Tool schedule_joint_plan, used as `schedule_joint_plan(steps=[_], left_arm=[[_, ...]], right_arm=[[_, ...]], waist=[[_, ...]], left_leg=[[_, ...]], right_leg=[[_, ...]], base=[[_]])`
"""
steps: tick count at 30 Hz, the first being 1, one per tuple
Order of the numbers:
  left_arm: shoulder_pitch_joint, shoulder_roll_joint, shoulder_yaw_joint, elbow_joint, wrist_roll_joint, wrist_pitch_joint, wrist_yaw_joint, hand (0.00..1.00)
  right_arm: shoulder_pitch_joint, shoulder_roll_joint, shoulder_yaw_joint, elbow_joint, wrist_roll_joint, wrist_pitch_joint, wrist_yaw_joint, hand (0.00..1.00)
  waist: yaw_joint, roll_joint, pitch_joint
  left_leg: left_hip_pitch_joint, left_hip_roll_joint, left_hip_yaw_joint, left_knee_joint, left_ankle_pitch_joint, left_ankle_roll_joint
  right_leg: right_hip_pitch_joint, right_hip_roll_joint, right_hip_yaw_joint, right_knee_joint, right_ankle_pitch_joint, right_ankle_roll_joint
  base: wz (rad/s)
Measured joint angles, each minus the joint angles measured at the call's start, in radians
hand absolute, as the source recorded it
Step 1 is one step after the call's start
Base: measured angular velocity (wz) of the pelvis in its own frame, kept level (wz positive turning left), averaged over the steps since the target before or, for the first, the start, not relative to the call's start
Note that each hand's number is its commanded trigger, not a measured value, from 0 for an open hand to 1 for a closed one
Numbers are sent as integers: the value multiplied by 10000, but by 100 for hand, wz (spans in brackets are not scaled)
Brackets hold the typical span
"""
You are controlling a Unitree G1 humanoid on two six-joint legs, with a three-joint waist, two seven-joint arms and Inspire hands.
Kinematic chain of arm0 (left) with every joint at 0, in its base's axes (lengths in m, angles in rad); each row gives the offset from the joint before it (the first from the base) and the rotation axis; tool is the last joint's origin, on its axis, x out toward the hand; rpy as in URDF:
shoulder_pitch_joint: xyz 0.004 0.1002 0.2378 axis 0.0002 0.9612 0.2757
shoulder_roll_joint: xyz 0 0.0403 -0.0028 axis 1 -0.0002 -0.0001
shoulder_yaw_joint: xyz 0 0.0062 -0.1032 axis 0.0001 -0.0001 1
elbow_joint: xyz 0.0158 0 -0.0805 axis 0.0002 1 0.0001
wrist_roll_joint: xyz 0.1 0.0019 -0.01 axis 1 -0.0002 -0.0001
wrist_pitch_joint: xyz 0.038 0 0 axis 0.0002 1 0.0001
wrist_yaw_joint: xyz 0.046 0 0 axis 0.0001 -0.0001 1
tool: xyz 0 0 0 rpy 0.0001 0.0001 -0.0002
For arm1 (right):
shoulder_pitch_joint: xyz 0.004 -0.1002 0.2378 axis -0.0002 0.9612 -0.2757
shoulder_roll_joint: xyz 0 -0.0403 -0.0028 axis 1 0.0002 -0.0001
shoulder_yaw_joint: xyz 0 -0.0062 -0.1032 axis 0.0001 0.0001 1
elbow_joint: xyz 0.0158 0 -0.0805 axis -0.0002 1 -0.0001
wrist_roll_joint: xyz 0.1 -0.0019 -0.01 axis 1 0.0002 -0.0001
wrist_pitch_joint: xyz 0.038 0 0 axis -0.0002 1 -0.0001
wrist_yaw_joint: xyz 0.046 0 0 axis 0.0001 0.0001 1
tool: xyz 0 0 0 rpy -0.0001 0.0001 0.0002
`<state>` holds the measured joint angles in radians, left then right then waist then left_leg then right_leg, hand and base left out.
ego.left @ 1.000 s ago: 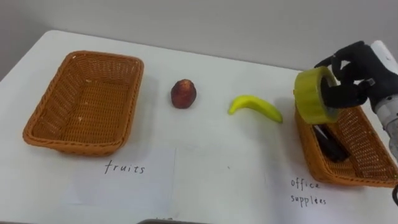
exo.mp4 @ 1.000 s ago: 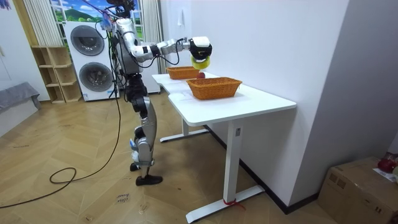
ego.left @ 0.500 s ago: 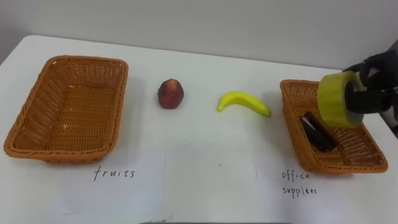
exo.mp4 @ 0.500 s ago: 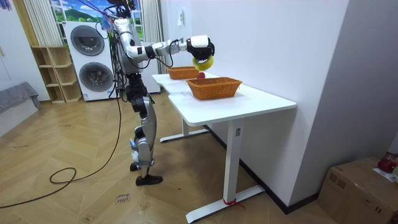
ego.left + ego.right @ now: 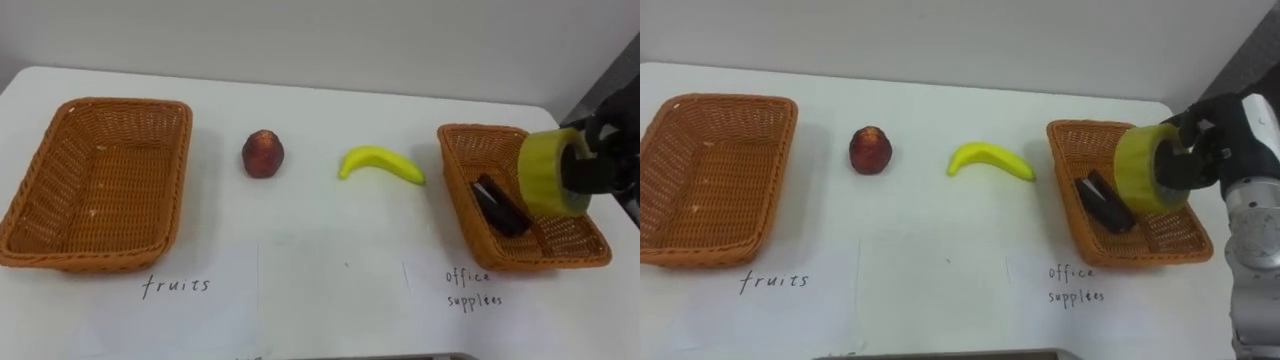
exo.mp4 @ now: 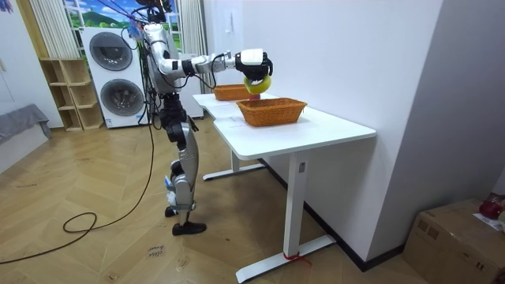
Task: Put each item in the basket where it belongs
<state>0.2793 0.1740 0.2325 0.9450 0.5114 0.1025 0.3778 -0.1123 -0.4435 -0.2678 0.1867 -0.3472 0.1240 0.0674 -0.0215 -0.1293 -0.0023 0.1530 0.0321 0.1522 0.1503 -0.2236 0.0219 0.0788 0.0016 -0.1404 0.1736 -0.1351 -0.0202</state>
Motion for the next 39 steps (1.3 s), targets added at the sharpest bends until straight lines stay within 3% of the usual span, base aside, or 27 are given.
schedule_joint_plan(steps=[18,20,21,22,39], left_arm=[[11,-39,-2,-40,-299,5,-264,0],[11,-38,-2,-40,-299,4,-264,0],[11,-39,-2,-40,-299,4,-264,0],[13,-38,-4,-40,-299,4,-263,0],[109,9,-48,-44,-482,-5,14,0]], right_arm=[[395,4,19,52,-119,1,8,100],[395,4,19,131,-120,2,7,62],[395,4,19,143,-120,1,7,9],[395,3,25,179,-121,1,7,0],[453,48,200,394,-513,-1,-238,0]], waist=[[41,143,0],[41,140,-1],[40,139,-1],[47,136,-3],[58,115,7]], left_leg=[[-40,16,-12,-2,-10,-12],[-67,16,-11,-2,-11,-13],[-74,16,-11,-1,-11,-13],[-81,16,-11,-1,-11,-13],[-81,8,-10,2,-11,-12]], right_leg=[[-26,-11,-145,-11,1,-1],[-55,-11,-146,-11,1,-2],[-65,-11,-146,-11,1,-2],[-74,-10,-142,-11,1,-2],[-69,-12,-79,-4,1,-1]], base=[[0],[0],[0],[0],[0]])
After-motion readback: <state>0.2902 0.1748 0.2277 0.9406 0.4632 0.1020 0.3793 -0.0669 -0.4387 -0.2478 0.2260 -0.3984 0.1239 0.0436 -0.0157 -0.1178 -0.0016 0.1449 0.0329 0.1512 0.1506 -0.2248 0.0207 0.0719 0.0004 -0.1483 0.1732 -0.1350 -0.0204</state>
